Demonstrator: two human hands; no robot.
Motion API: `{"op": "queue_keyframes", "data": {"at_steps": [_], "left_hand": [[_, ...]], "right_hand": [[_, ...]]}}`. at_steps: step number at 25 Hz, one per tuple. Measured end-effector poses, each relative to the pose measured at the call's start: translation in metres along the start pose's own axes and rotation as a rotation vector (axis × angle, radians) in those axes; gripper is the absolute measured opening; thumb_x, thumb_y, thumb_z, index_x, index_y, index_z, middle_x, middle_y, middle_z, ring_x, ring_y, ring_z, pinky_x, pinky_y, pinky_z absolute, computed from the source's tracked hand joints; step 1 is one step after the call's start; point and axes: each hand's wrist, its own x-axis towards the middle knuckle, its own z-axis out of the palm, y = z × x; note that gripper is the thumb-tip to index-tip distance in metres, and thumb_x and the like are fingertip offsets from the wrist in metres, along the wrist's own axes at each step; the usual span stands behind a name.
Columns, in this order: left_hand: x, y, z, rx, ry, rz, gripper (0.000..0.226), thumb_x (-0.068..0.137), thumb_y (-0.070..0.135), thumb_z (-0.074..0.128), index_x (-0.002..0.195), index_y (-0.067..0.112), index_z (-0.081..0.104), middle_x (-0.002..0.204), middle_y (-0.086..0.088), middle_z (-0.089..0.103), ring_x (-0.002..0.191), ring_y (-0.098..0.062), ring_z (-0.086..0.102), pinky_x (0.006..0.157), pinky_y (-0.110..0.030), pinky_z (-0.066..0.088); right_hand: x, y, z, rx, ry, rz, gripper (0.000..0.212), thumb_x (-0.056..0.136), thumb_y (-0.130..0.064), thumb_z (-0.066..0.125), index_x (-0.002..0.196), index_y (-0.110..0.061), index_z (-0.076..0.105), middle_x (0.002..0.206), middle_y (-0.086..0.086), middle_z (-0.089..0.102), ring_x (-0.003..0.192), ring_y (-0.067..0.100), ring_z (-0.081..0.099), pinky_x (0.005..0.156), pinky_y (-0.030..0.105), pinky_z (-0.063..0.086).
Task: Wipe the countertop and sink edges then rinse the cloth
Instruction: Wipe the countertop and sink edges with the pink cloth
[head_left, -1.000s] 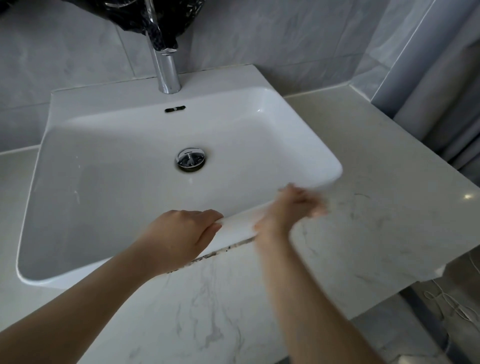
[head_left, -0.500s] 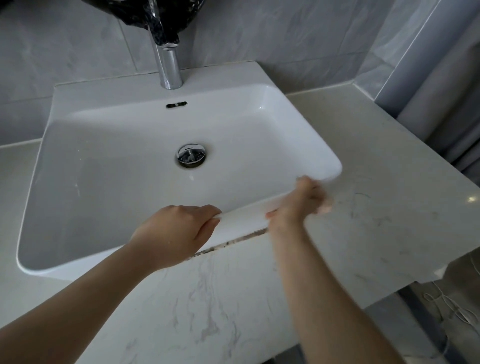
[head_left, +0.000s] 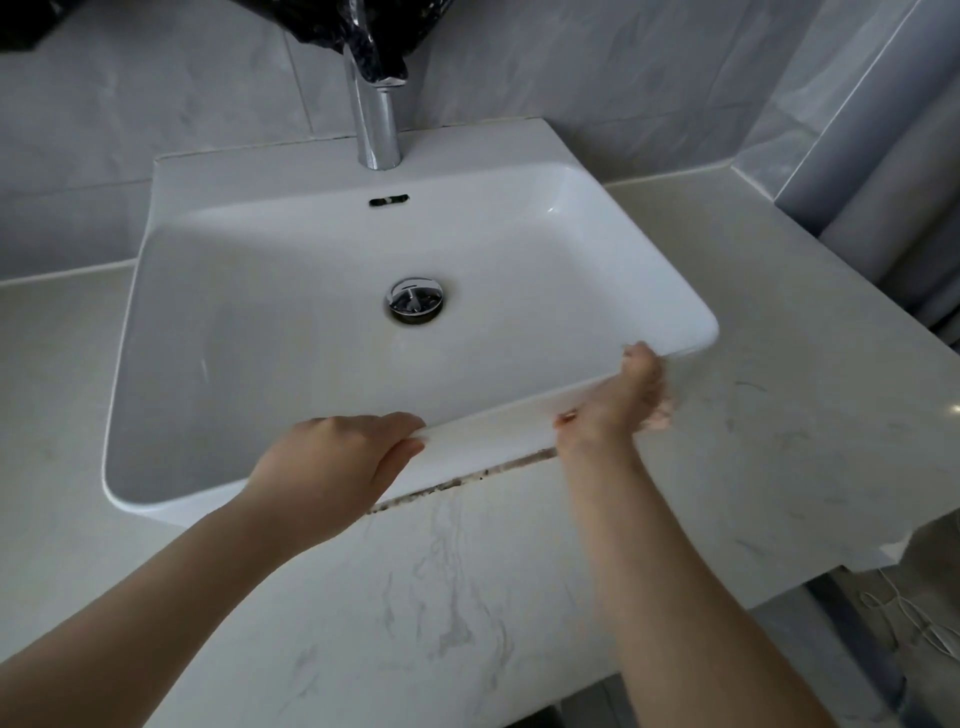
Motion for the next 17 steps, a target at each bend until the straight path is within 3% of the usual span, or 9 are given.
{"op": "queue_keyframes", "data": {"at_steps": [3, 5, 7, 9, 12, 15, 17], "left_hand": [[-0.006, -0.01, 0.0, -0.014, 0.005, 0.012, 0.052, 0.085, 0.051, 0.018, 0.098, 0.029, 0.063, 0.063, 0.009, 0.063, 0.053, -0.022, 0.058, 0.048, -0.024, 0.035], [-0.005, -0.011, 0.001, -0.045, -0.011, 0.003, 0.06, 0.081, 0.055, 0.009, 0.103, 0.031, 0.06, 0.071, 0.008, 0.065, 0.061, -0.023, 0.06, 0.054, -0.027, 0.041], [-0.006, -0.011, 0.0, -0.05, -0.001, 0.008, 0.062, 0.08, 0.055, 0.006, 0.104, 0.031, 0.059, 0.073, 0.007, 0.065, 0.063, -0.023, 0.06, 0.056, -0.027, 0.043], [-0.006, -0.01, 0.001, -0.024, 0.026, 0.015, 0.058, 0.084, 0.053, 0.011, 0.1, 0.029, 0.061, 0.069, 0.007, 0.064, 0.058, -0.023, 0.059, 0.052, -0.026, 0.042], [-0.006, -0.005, 0.001, -0.022, 0.026, -0.002, 0.042, 0.092, 0.046, 0.025, 0.101, 0.027, 0.062, 0.072, 0.006, 0.066, 0.061, -0.023, 0.061, 0.052, -0.025, 0.037], [-0.007, -0.004, -0.001, -0.034, 0.053, 0.015, 0.036, 0.09, 0.039, 0.032, 0.101, 0.026, 0.064, 0.071, 0.005, 0.067, 0.06, -0.025, 0.061, 0.051, -0.025, 0.034], [-0.012, -0.008, -0.005, -0.037, 0.036, -0.002, 0.041, 0.09, 0.044, 0.027, 0.1, 0.028, 0.063, 0.074, 0.005, 0.067, 0.064, -0.025, 0.062, 0.053, -0.025, 0.034]], "right_hand": [[-0.037, 0.046, 0.006, -0.118, -0.005, 0.237, 0.021, 0.08, -0.043, 0.053, 0.085, -0.025, 0.042, 0.083, 0.001, 0.048, 0.073, 0.022, 0.048, 0.039, 0.018, 0.034], [-0.047, 0.051, 0.011, -0.089, -0.036, 0.304, 0.026, 0.076, -0.046, 0.052, 0.087, -0.026, 0.04, 0.083, -0.001, 0.044, 0.072, 0.019, 0.042, 0.046, 0.019, 0.033], [-0.025, 0.034, 0.01, -0.004, -0.019, 0.121, 0.033, 0.057, -0.042, 0.055, 0.08, -0.026, 0.038, 0.077, 0.001, 0.044, 0.071, 0.019, 0.042, 0.055, 0.026, 0.033], [0.016, 0.016, 0.005, 0.051, -0.001, -0.075, 0.041, 0.042, -0.039, 0.057, 0.078, -0.024, 0.044, 0.077, 0.005, 0.054, 0.07, 0.021, 0.052, 0.06, 0.032, 0.043], [0.036, 0.012, 0.001, 0.046, 0.0, -0.136, 0.035, 0.051, -0.037, 0.057, 0.081, -0.023, 0.047, 0.083, 0.005, 0.059, 0.075, 0.025, 0.058, 0.067, 0.039, 0.051], [-0.018, 0.05, 0.007, -0.102, -0.052, 0.107, 0.028, 0.063, -0.038, 0.05, 0.084, -0.024, 0.038, 0.08, 0.005, 0.045, 0.068, 0.022, 0.047, 0.047, 0.024, 0.04], [-0.057, 0.078, 0.011, -0.177, -0.104, 0.296, 0.023, 0.076, -0.041, 0.046, 0.086, -0.023, 0.035, 0.078, 0.004, 0.041, 0.059, 0.021, 0.044, 0.039, 0.017, 0.034]]}}
